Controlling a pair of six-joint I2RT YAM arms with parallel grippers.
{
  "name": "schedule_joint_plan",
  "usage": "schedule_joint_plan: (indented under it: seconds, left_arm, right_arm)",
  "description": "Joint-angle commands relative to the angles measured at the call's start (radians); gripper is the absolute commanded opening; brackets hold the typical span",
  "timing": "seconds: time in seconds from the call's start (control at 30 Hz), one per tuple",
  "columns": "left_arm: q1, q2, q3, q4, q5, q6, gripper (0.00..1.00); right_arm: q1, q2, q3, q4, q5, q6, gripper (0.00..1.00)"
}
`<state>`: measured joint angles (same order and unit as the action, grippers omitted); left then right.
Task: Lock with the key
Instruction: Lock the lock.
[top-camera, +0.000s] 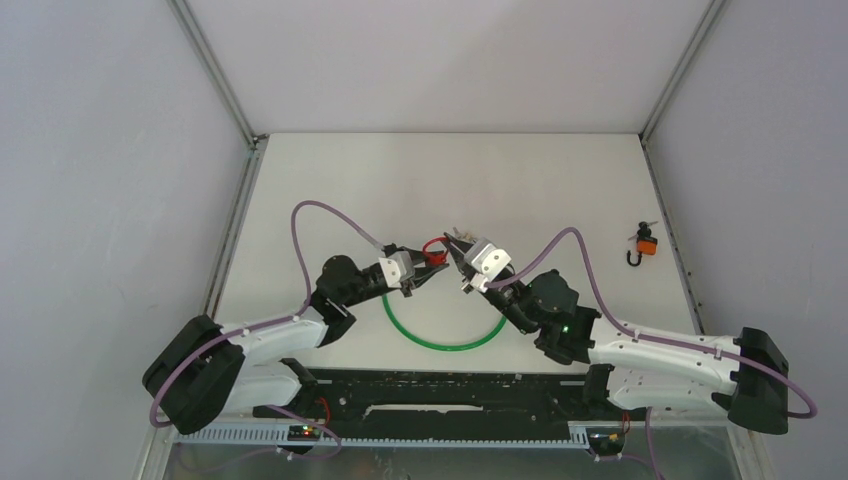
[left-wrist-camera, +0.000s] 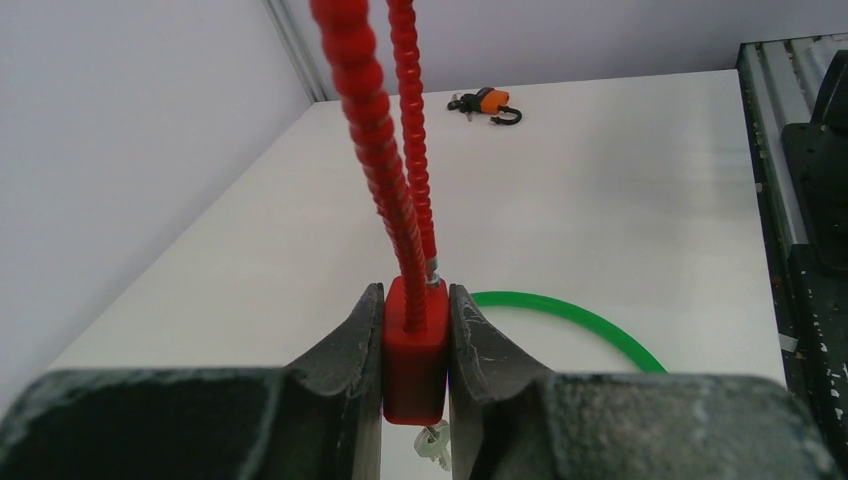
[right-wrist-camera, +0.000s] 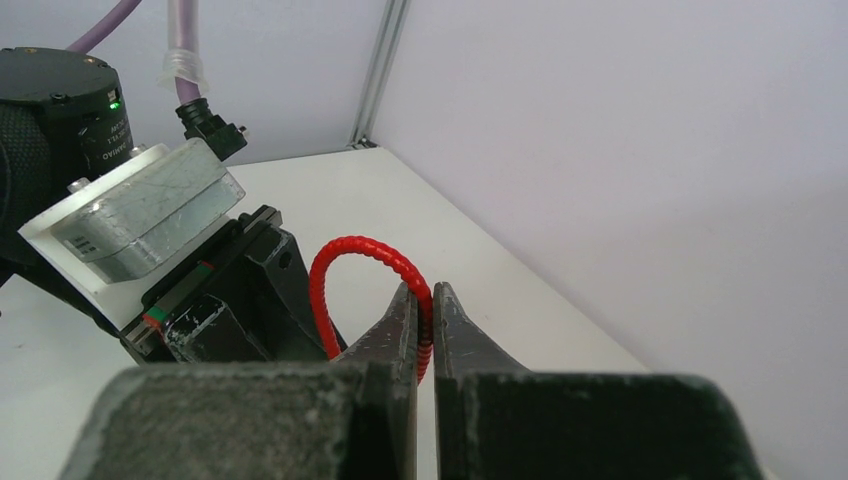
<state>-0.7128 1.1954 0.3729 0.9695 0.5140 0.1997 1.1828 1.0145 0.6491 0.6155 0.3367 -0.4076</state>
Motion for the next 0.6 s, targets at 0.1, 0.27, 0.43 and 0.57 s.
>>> schedule_joint_plan:
  seconds: [0.1, 0.27, 0.43, 0.57]
  left_arm:
    - [0.001, -0.003, 0.001, -0.026, 0.037, 0.003, 0.00]
    - [0.002, -0.010, -0.003, -0.025, 0.022, 0.005, 0.00]
    - [0.001, -0.012, -0.004, -0.019, -0.005, -0.011, 0.00]
    - [0.001, -0.012, -0.016, 0.016, -0.011, -0.026, 0.00]
  right_arm:
    - [0.016, 0.021, -0.011, 0.200, -0.058, 0.047, 0.00]
    - [0.016, 0.030, -0.022, 0.194, -0.045, 0.055, 0.00]
    - [0.015, 0.016, -0.055, 0.199, -0.031, 0.091, 0.00]
    - [0.016, 0.004, -0.102, 0.226, -0.014, 0.138, 0.00]
